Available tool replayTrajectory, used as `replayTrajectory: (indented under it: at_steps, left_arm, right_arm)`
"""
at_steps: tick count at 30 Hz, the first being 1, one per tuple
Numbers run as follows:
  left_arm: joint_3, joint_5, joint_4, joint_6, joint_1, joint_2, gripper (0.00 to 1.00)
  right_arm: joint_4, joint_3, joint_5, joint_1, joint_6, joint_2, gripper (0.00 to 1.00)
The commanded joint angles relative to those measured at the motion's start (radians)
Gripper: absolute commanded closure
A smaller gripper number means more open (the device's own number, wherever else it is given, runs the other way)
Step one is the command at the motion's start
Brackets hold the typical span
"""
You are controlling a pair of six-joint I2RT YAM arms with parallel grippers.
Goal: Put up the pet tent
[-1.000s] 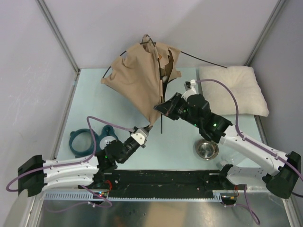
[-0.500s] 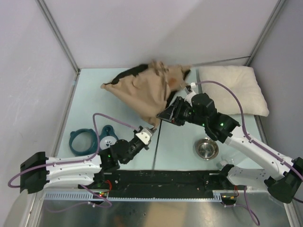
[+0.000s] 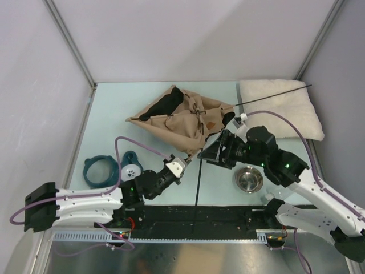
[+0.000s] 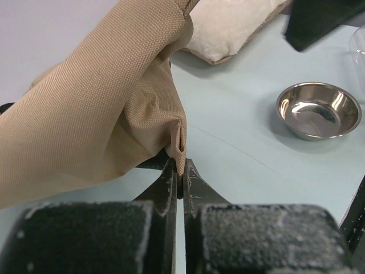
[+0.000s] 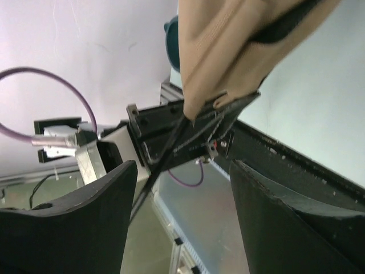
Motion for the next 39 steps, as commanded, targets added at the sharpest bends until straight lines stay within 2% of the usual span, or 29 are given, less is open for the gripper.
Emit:
replayTrajectory:
  at_steps: [1, 6, 10, 13, 17, 23, 27, 29, 30, 31, 34, 39]
  left_arm:
    - [0.054, -0.013, 0.037, -0.018, -0.005, 0.014, 1.00]
    - [0.063, -0.026, 0.039, -0.012, -0.005, 0.050, 1.00]
    - [0.066, -0.037, 0.039, -0.021, -0.005, 0.078, 1.00]
    - [0.070, -0.044, 0.039, -0.027, -0.004, 0.093, 1.00]
    - [0.078, -0.051, 0.039, -0.027, -0.004, 0.104, 1.00]
    - [0.076, -0.064, 0.039, -0.039, -0.001, 0.107, 1.00]
    - [0.072, -0.076, 0.039, -0.046, 0.001, 0.105, 1.00]
    - [0.071, -0.075, 0.039, -0.049, 0.001, 0.100, 1.00]
    - [0.071, -0.073, 0.039, -0.051, 0.001, 0.096, 1.00]
    - [0.070, -0.070, 0.038, -0.055, 0.001, 0.091, 1.00]
    - [0.067, -0.052, 0.035, -0.062, -0.001, 0.064, 1.00]
    - [0.062, -0.007, 0.007, -0.079, -0.003, 0.002, 1.00]
  right_arm:
    - [0.027, -0.061, -0.130, 0.014, 0.102, -0.065, 0.27]
    - [0.082, -0.075, -0.206, 0.063, 0.200, -0.114, 0.24]
    - [0.190, -0.078, -0.174, 0.147, 0.312, -0.141, 0.22]
    - [0.204, -0.078, -0.128, 0.247, 0.362, -0.140, 0.24]
    - [0.145, -0.078, -0.058, 0.331, 0.394, -0.172, 0.36]
    - [0.109, -0.078, 0.073, 0.475, 0.429, -0.207, 0.65]
    - [0.098, -0.079, 0.137, 0.561, 0.440, -0.213, 0.71]
    - [0.094, -0.078, 0.165, 0.589, 0.439, -0.216, 0.80]
    - [0.091, -0.078, 0.174, 0.596, 0.437, -0.216, 0.90]
    - [0.088, -0.078, 0.185, 0.600, 0.432, -0.215, 0.95]
    - [0.071, -0.078, 0.228, 0.602, 0.397, -0.213, 0.99]
    - [0.021, -0.078, 0.435, 0.597, 0.316, -0.213, 1.00]
